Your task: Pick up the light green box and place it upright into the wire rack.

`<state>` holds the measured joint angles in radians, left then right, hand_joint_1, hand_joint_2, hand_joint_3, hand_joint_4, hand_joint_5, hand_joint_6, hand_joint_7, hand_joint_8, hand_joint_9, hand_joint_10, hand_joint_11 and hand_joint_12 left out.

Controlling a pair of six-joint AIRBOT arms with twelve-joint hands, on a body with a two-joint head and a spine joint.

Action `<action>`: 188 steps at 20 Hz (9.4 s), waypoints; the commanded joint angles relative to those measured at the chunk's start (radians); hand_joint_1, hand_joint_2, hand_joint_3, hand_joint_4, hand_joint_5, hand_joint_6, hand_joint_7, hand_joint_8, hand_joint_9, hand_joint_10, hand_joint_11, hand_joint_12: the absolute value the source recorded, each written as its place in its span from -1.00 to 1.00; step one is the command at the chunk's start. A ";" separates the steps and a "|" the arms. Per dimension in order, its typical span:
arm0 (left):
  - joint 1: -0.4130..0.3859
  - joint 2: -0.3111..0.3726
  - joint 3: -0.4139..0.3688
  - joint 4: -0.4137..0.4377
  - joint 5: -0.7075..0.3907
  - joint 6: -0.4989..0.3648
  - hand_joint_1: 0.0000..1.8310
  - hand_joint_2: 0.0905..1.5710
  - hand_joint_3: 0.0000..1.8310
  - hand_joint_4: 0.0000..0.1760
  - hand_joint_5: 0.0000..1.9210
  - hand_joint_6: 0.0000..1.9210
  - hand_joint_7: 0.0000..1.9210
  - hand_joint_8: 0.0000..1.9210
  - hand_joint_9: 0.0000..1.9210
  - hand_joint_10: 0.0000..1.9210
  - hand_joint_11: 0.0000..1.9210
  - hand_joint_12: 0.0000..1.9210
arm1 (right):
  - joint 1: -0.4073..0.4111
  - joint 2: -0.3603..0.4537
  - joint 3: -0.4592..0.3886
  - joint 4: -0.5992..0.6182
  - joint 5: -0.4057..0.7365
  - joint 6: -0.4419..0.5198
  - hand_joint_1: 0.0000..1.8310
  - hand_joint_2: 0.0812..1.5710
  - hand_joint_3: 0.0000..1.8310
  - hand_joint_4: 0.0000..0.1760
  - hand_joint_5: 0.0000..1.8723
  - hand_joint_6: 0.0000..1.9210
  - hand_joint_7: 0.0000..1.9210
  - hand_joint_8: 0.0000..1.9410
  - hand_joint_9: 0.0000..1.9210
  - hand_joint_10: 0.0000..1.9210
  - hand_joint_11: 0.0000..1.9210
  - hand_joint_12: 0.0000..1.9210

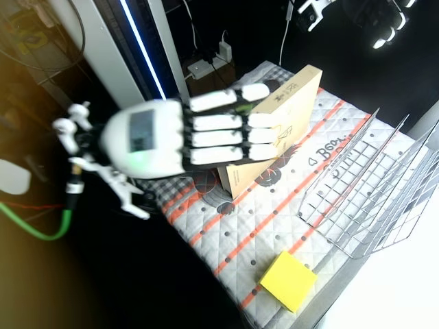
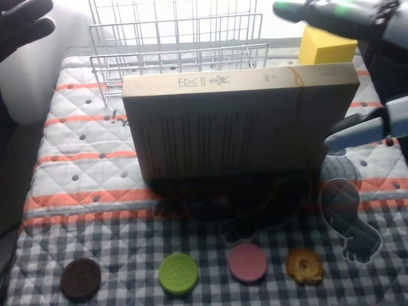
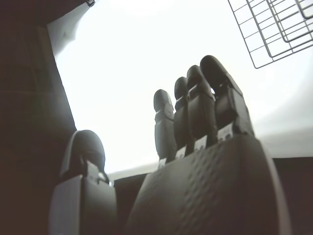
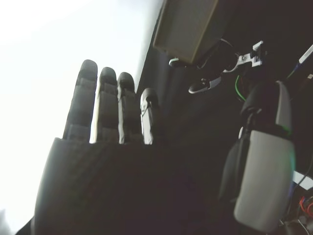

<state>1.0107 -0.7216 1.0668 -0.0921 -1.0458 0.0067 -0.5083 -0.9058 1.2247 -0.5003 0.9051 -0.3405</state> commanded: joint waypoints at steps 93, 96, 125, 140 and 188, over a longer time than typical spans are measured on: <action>0.018 -0.005 -0.035 -0.104 -0.122 -0.007 -0.35 0.17 -1.00 0.48 -0.53 -1.00 -0.68 -1.00 -0.71 -1.00 -1.00 -0.39 | 0.424 -0.295 0.340 -0.110 -0.233 0.158 0.24 0.47 -1.00 -1.00 -0.08 0.19 0.53 -1.00 0.69 -1.00 0.46 -0.41; 0.016 -0.007 -0.034 -0.101 -0.118 -0.007 -0.39 0.18 -1.00 0.49 -0.53 -1.00 -0.67 -1.00 -0.70 -1.00 -1.00 -0.38 | 0.439 -0.303 0.354 -0.136 -0.265 0.158 0.24 0.46 -1.00 -1.00 -0.06 0.16 0.53 -1.00 0.69 -1.00 0.45 -0.39; -0.012 -0.022 -0.019 -0.075 -0.107 -0.007 -0.38 0.21 -1.00 0.38 -0.54 -1.00 -0.67 -1.00 -0.70 -1.00 -1.00 -0.31 | 0.447 -0.394 0.418 -0.256 -0.335 0.159 0.25 0.42 -1.00 -1.00 0.00 0.08 0.54 -0.99 0.72 -0.98 0.59 -0.53; -0.013 -0.022 -0.019 -0.074 -0.107 -0.007 -0.39 0.20 -1.00 0.47 -0.54 -1.00 -0.68 -1.00 -0.70 -1.00 -1.00 -0.36 | 0.446 -0.397 0.420 -0.256 -0.336 0.159 0.25 0.43 -1.00 -1.00 -0.02 0.10 0.45 -1.00 0.65 -1.00 0.42 -0.34; -0.018 -0.032 -0.018 -0.076 -0.107 -0.007 -0.32 0.20 -1.00 0.44 -0.55 -1.00 -0.68 -1.00 -0.70 -1.00 -1.00 -0.25 | 0.383 -0.420 0.451 -0.216 -0.343 0.177 0.37 0.35 -1.00 -1.00 -0.02 -0.02 0.32 -0.42 0.64 -1.00 0.52 -0.55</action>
<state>1.0035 -0.7517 1.0451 -0.1471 -1.0256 0.0093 -0.1165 -1.3235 1.6798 -0.7242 0.5568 -0.1772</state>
